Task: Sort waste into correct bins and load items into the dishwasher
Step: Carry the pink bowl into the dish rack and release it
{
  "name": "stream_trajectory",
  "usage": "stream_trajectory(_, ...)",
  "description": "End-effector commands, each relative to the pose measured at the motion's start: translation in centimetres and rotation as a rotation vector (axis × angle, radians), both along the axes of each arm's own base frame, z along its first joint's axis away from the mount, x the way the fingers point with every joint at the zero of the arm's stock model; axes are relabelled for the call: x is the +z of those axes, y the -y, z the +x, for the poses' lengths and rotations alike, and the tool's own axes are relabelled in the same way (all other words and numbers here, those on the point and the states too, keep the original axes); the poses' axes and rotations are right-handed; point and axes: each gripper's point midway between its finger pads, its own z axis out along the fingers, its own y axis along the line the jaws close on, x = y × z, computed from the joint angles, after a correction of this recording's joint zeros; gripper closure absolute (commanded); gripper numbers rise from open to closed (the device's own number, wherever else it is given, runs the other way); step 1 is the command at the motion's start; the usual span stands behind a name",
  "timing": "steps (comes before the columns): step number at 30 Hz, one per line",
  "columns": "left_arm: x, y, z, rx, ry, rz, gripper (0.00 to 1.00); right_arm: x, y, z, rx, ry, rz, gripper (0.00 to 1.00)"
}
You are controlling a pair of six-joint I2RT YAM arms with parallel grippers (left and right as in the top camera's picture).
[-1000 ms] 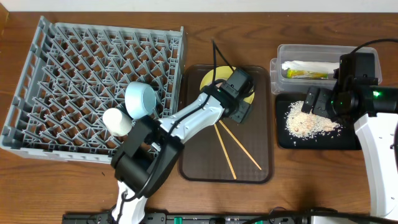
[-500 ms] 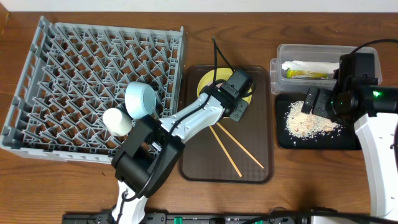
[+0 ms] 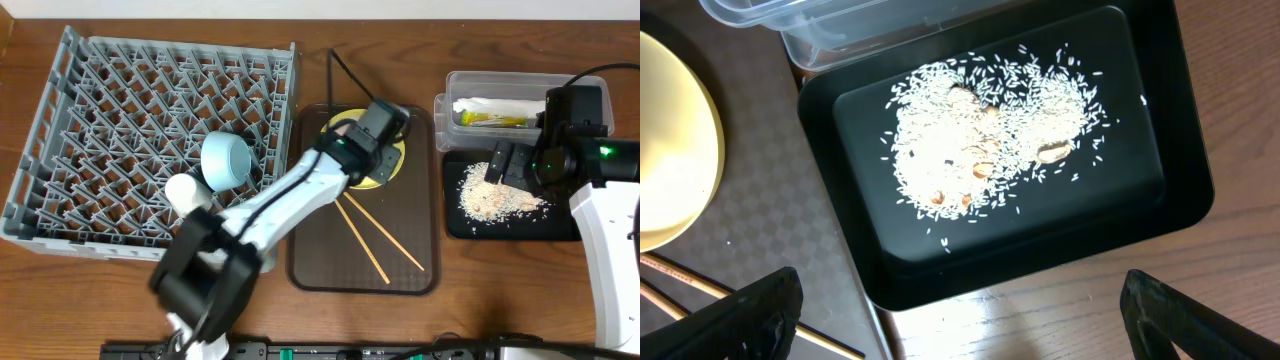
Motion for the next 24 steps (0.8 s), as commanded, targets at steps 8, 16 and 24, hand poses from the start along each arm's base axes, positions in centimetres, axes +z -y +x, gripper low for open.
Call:
stream_trajectory(8,10.6,-6.5,3.4,0.08,0.113,-0.233,0.93,0.6,0.4,0.1,0.001,0.014,-0.021,0.01)
stream_trajectory(16,13.3,-12.1,4.7,0.02,-0.009,-0.547,0.92,0.6,0.4,0.0,0.001,0.01,-0.021,0.01)
stream_trajectory(24,16.1,-17.2,5.7,-0.076,-0.1,-0.905,0.92,0.6,0.4,0.0,0.001,0.008,-0.02,0.01)
